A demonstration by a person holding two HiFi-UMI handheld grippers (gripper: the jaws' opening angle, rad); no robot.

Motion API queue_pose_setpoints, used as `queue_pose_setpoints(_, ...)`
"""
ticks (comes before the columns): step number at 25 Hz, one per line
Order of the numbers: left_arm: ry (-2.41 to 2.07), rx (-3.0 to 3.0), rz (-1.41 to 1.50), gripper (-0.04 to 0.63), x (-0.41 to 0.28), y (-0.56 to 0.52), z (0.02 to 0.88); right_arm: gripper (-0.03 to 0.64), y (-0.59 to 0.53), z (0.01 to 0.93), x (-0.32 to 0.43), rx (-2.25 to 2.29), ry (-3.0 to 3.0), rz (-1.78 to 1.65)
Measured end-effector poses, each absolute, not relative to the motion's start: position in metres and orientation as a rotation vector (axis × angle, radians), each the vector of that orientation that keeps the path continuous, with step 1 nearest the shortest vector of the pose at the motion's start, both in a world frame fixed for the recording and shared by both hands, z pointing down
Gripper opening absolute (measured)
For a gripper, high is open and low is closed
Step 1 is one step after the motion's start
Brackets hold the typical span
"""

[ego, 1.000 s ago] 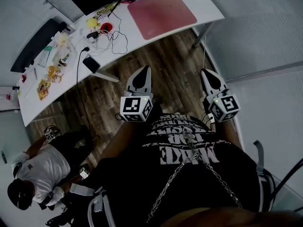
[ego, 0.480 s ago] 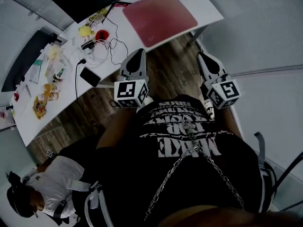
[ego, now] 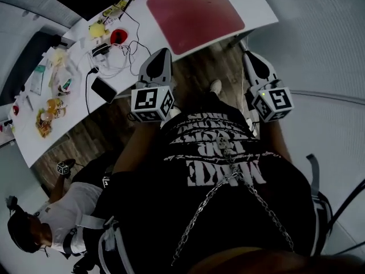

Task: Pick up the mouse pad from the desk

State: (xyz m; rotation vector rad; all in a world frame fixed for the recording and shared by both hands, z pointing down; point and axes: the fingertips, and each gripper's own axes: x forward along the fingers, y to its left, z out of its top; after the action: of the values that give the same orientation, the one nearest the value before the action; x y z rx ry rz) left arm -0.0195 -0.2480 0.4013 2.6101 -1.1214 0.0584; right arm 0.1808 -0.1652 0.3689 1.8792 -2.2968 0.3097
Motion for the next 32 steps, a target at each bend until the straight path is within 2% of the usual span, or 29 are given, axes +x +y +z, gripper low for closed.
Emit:
queue_pose_setpoints(4,-1.233,2.548,0.061,0.006,-0.004,-0.274,0.398,0.000,-0.210,0.371,0.196,1.769,-2.421,0.412)
queue_pose_setpoints(19,-1.529,2.421,0.063,0.006,0.097,-0.312,0.376,0.000,-0.298,0.357,0.297,1.474,-2.621,0.379)
queue_pose_setpoints(25,-1.587,2.340,0.106,0.006,0.086,-0.316,0.391,0.000,-0.313,0.368,0.294,1.399,-2.656,0.423)
queue_pose_setpoints(32,-1.489,2.199,0.154,0.006,0.068,-0.351,0.447,0.000,-0.351,0.401,0.297,1.397,-2.546,0.445)
